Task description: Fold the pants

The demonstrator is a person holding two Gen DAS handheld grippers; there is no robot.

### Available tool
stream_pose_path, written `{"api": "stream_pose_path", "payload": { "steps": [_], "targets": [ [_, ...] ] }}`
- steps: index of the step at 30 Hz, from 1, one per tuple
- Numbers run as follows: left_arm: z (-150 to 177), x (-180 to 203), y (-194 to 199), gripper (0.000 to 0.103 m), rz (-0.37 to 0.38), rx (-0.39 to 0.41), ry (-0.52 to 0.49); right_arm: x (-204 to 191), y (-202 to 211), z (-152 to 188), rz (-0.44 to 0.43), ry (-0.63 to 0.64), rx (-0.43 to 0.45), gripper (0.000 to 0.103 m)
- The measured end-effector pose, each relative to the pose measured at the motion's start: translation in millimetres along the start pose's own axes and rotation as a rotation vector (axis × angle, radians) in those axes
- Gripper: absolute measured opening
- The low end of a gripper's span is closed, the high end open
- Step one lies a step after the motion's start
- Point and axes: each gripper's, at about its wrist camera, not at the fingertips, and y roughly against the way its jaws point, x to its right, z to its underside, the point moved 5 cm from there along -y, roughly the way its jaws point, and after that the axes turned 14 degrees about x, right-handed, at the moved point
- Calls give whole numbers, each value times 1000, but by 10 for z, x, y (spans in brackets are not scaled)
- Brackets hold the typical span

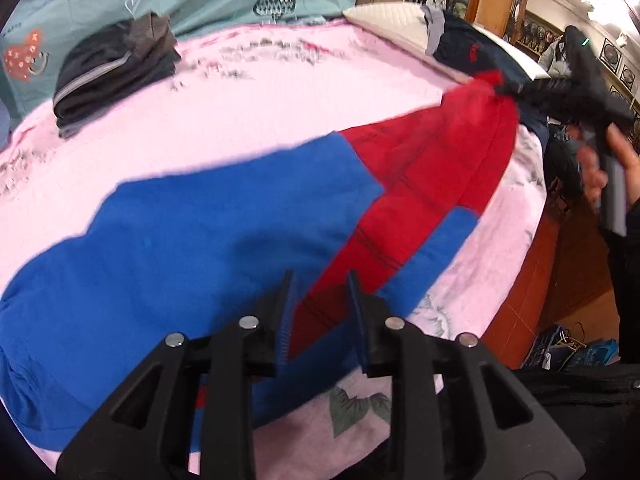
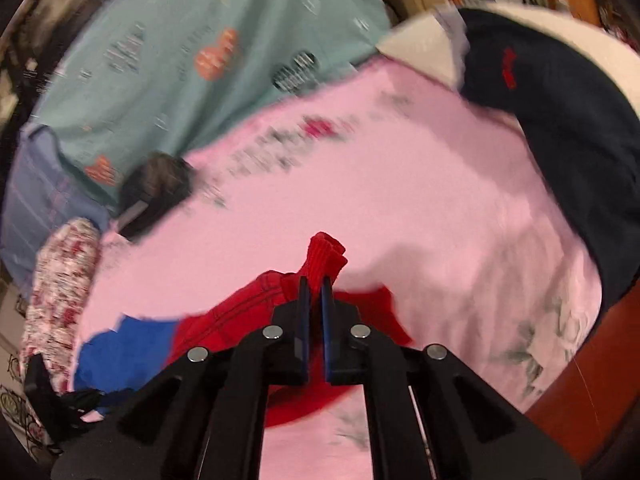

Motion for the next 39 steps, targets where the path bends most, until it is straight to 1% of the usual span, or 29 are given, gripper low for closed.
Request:
{"api": "stream_pose_path", "payload": {
  "steps": [2,3,6,9,10,11,12,13,14,15,17,18,19,20,22,24,26,27,28,30,31,32,33,34,36,37,39],
  "targets": [
    [34,7,-55,26,-3,-18,0,212,-210,248,41,-11,-69,5],
    [42,18,-69,26,-7,-19,-6,242,-238,299,35,-23,-70,5],
    [32,40,-63,26,-14,-19,-16,219,-210,275,16,-33,-53,5],
    [44,31,-57,26,-20,-23,-16,114,-107,221,-6,11,-38,5],
    [62,19,-60,26,-19,-26,-12,116,-112,240,20,38,-48,6],
    [73,2,-65,26,-17,-27,-4,158,-157,298,53,49,-85,7],
    [71,-14,-59,26,-16,-25,3,206,-175,350,64,47,-111,12],
    [64,-25,-50,26,-22,-23,2,229,-165,358,82,52,-109,29],
    [54,-39,-20,26,-34,-16,1,256,-96,332,110,63,-96,38],
    [41,-59,24,26,-50,-5,1,264,-27,277,135,68,-76,42],
    [5,-110,175,26,-72,28,9,199,171,104,150,81,2,42],
    [-23,-165,312,26,-95,58,18,141,245,40,144,85,27,42],
    [-29,-224,446,29,-118,84,28,24,311,-8,124,96,41,42],
    [-29,-299,569,31,-142,104,42,-186,353,-19,68,116,37,42],
    [20,-532,837,41,-203,138,93,-670,361,79,-70,183,-7,42],
    [124,-800,1017,41,-272,140,145,-1309,297,321,-200,302,-75,42],
    [250,-1041,1097,40,-329,121,186,-1905,193,621,-340,368,-157,42],
    [347,-1207,1111,35,-377,99,216,-2134,138,750,-392,384,-193,42],
    [445,-1368,1105,26,-405,70,257,-2406,59,916,-445,414,-234,42],
    [693,-1682,1073,18,-446,4,363,-2749,-54,1164,-490,464,-285,42],
    [822,-1804,1072,19,-434,-10,420,-2886,-107,1282,-507,482,-314,42],
    [879,-1836,1110,19,-403,16,448,-3038,-176,1426,-524,501,-350,42],
    [933,-1872,1177,18,-419,35,455,-3142,-256,1549,-528,518,-384,42],
    [946,-1878,1191,10,-450,31,442,-3199,-279,1618,-527,528,-404,42],
    [971,-1894,1250,10,-452,36,461,-3356,-320,1758,-551,551,-441,42],
    [947,-1890,1296,10,-455,46,466,-3442,-292,1785,-566,565,-441,42],
    [853,-1858,1431,10,-480,89,430,-3554,-233,1814,-592,596,-419,42]
  ]
}}
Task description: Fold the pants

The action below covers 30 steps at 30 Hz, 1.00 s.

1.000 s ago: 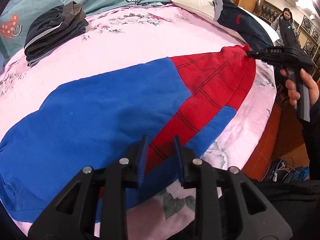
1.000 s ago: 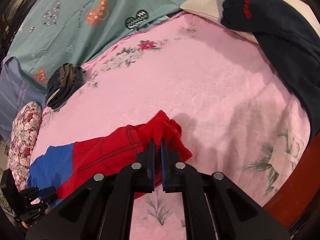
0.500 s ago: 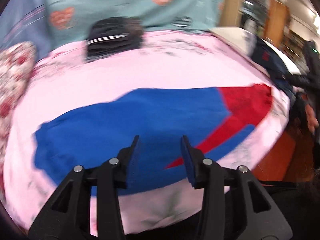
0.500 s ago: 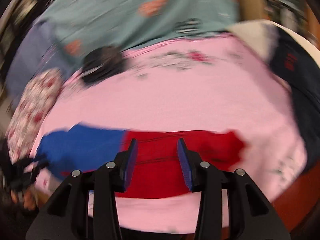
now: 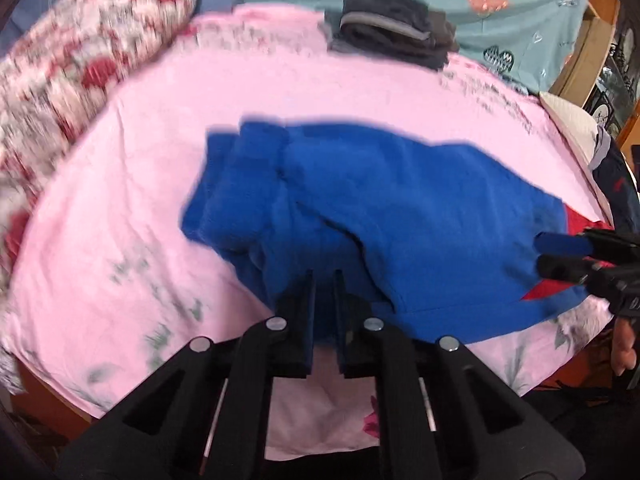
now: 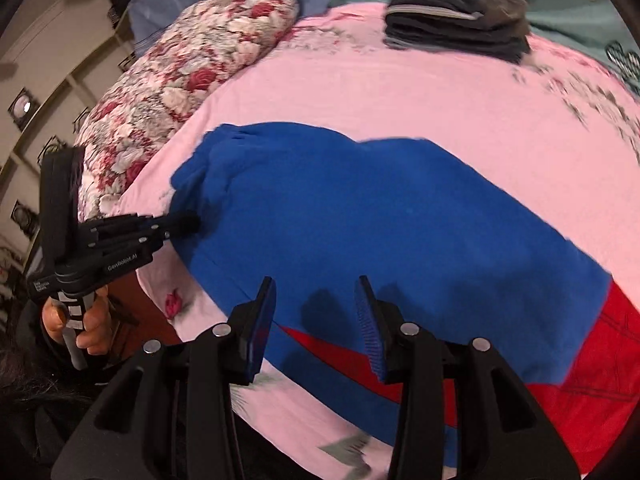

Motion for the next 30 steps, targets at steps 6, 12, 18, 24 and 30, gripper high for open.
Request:
{"api": "stream_pose_path", "payload": {
  "steps": [6,12,18,24,30],
  "targets": [
    [15,-78,-262,15,-70,-69,-46,-6,-197,256,22,44,-104,42],
    [-299,204,157,22,-5,60,-99,311,219,-334,21,-15,29,45],
    [-529,877,-79,41,88,94,-186,960,-57,-937,-17,-159,-25,48],
    [-260,1105,-754,39,114,-54,-213,1277,-844,-969,-43,-241,-231,48],
    [-215,1009,-783,39,110,-74,-200,1163,-961,-722,-203,-322,-416,50]
  ]
}}
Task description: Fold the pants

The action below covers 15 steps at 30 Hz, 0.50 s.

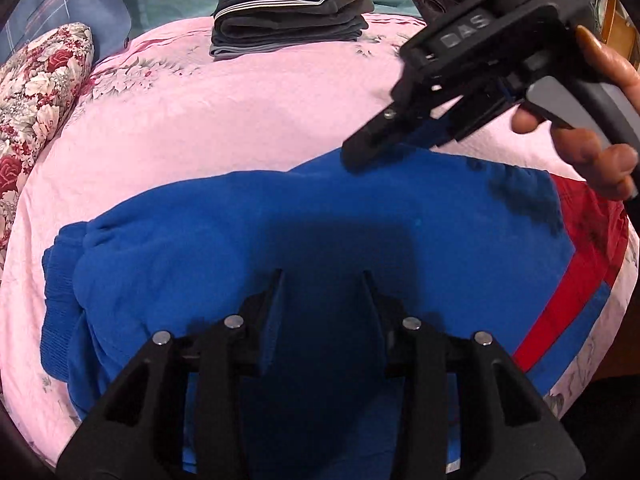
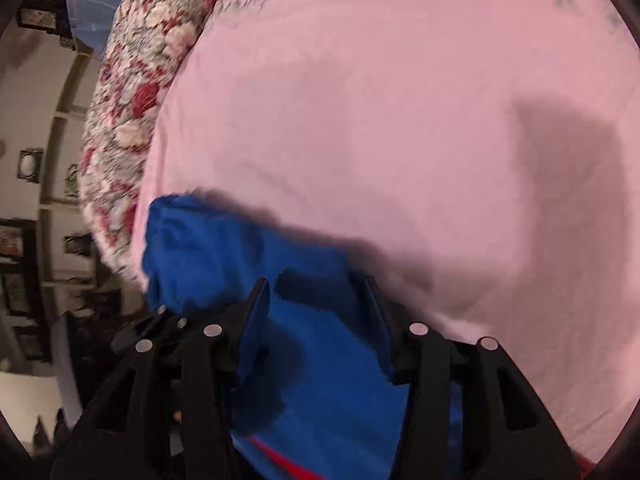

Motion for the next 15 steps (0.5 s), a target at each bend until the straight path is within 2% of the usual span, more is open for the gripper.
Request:
{"api": "stream_pose_path", "payload": {
  "steps": [4,8,11,12,13,15],
  "targets": [
    [27,-11,52,39,9,3,18,-143,-29,136,-90,-2,-111,52],
    [35,-31,15,39,6,5,22,-144,-146,47,-110,-46,-119,53],
    [25,-28,-8,39,5,6,23,-159,-198,-54,-124,-55,-86,52],
    [28,-30,-2,39,5,6,25,-164,-213,-86,-116,-51,-63,47],
    [28,-33,-2,39,6,6,25,-170,-217,-103,-93,-36,-31,33],
    [33,-32,8,39,8,7,27,-163,-211,-80,-59,0,-14,13]
  ]
}}
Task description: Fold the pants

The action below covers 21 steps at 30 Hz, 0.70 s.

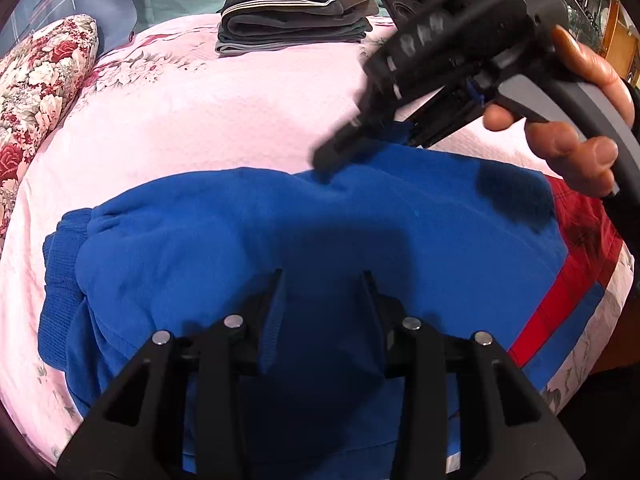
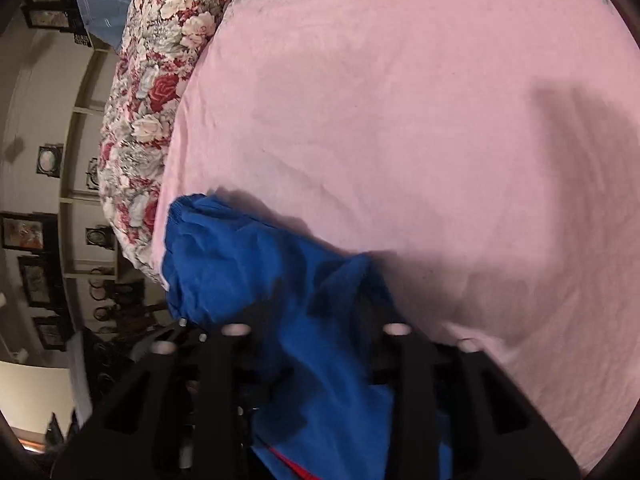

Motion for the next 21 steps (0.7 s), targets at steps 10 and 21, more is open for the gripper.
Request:
{"api": "stream_pose_path", "payload": {
  "steps": [10,21],
  "targets": [
    [-15,-8,-15,38,8,4,7,192,176,-14,181,77,177,9],
    [-175,-263,254,46,-40,59,45,-11,618,-298,50,75,224,13]
  ]
}}
